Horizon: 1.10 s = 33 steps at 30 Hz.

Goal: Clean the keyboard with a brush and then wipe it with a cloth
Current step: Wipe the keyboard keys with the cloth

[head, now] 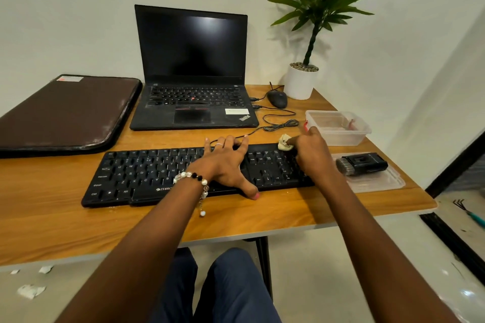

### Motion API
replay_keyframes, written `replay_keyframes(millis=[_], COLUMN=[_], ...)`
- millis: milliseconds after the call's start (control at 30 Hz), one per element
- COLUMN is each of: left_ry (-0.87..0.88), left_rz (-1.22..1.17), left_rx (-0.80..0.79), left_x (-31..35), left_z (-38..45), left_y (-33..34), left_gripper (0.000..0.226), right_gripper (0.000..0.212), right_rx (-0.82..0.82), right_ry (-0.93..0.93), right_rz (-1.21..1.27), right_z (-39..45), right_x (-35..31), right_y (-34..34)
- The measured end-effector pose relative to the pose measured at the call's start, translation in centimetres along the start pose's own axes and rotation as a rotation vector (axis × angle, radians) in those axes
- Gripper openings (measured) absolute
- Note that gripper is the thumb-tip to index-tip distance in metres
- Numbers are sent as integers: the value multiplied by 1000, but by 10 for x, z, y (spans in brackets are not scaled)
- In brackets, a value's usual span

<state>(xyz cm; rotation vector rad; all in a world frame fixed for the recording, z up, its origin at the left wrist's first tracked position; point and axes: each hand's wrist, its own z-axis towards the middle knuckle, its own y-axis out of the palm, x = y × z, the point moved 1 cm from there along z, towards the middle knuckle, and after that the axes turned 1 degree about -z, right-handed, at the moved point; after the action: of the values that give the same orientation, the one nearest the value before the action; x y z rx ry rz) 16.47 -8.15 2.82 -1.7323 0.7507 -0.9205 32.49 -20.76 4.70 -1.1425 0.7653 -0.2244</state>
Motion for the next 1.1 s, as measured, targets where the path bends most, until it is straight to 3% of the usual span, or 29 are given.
replay_keyframes(millis=[233, 533, 700, 800, 900, 1100], left_ry=[-2, 2, 0, -3, -4, -4], left_rz=[1, -11, -8, -7, -10, -13], left_rx=[9, 27, 30, 32, 34, 42], left_x=[3, 4, 4, 4, 3, 3], left_z=[-2, -7, -6, -7, -8, -8], left_y=[-1, -1, 0, 0, 0, 1], left_gripper=[142, 139, 141, 141, 140, 140], right_gripper=[50, 34, 44, 50, 41, 32], right_rx=[-18, 57, 10, -19, 11, 127], right_ry=[-166, -96, -202, -156, -163, 30], right_rz=[-104, -175, -100, -131, -64, -86], right_z=[-14, -17, -39, -37, -36, -47], right_x=[-9, -4, -10, 5, 11, 2], right_y=[15, -2, 16, 7, -10, 5])
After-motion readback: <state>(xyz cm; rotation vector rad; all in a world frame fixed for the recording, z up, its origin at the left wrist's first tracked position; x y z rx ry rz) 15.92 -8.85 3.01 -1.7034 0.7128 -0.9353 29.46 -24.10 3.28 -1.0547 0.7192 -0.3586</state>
